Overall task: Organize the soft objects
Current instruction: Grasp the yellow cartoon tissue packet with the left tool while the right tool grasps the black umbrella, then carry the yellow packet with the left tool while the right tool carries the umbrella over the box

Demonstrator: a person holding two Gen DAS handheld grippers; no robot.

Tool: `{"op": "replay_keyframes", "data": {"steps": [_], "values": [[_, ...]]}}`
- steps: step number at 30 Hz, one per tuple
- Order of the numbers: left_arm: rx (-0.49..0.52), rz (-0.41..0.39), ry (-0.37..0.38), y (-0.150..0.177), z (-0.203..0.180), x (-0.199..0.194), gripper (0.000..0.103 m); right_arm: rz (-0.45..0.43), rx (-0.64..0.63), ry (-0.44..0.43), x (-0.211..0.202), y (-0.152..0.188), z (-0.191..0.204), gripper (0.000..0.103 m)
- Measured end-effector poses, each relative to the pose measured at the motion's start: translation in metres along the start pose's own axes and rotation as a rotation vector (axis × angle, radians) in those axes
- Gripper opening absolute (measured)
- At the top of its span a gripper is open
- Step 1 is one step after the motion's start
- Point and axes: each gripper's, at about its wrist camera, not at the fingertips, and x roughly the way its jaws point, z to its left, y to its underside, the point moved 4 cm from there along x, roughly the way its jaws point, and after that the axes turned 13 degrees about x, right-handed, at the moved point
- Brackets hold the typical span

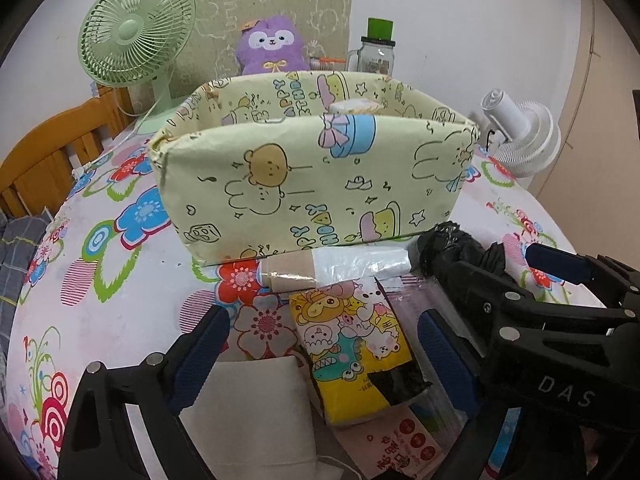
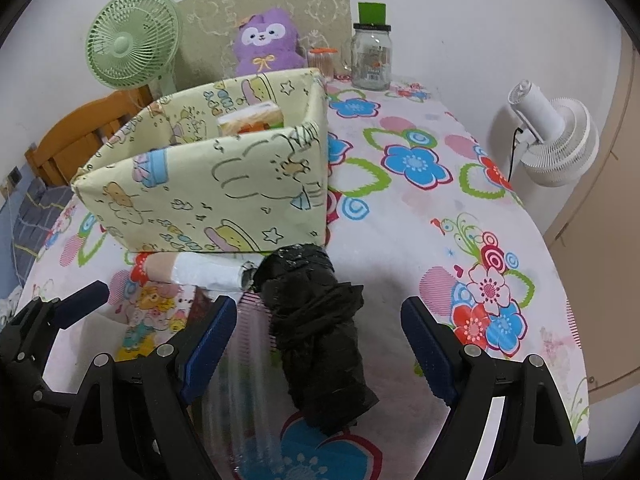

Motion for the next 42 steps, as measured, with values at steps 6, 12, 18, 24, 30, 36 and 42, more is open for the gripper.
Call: {"op": "replay_keyframes", "data": {"steps": [6,12,18,24,30,36,42], "values": [[0.007,0.033,0.0,0.003,-0.001,0.01,0.089,0.034,0.015,-0.01,0.014,0.003,-0.001,0.086],[0.004,0.054,0.03,0.006,-0.002,0.016,0.081,0.06,0.03,-0.01,0.026,0.004,-0.002,0.086],[0.028,0.048,0.053,0.004,-0.012,0.017,0.061,0.057,0.03,-0.027,0.03,0.005,-0.001,0.069],[0.034,0.041,0.09,0.002,-0.016,0.015,0.051,0.063,0.032,-0.069,0.027,0.006,0.004,0.049],[0.034,0.035,0.078,0.002,-0.017,0.011,0.047,0.044,0.012,-0.074,0.019,0.006,0.008,0.041],[0.029,0.019,0.075,0.0,-0.014,0.004,0.044,0.036,0.02,-0.088,0.012,0.007,0.008,0.032],[0.023,0.0,0.07,-0.001,-0.012,-0.004,0.043,0.012,0.021,-0.101,-0.001,0.005,0.01,0.032]]}}
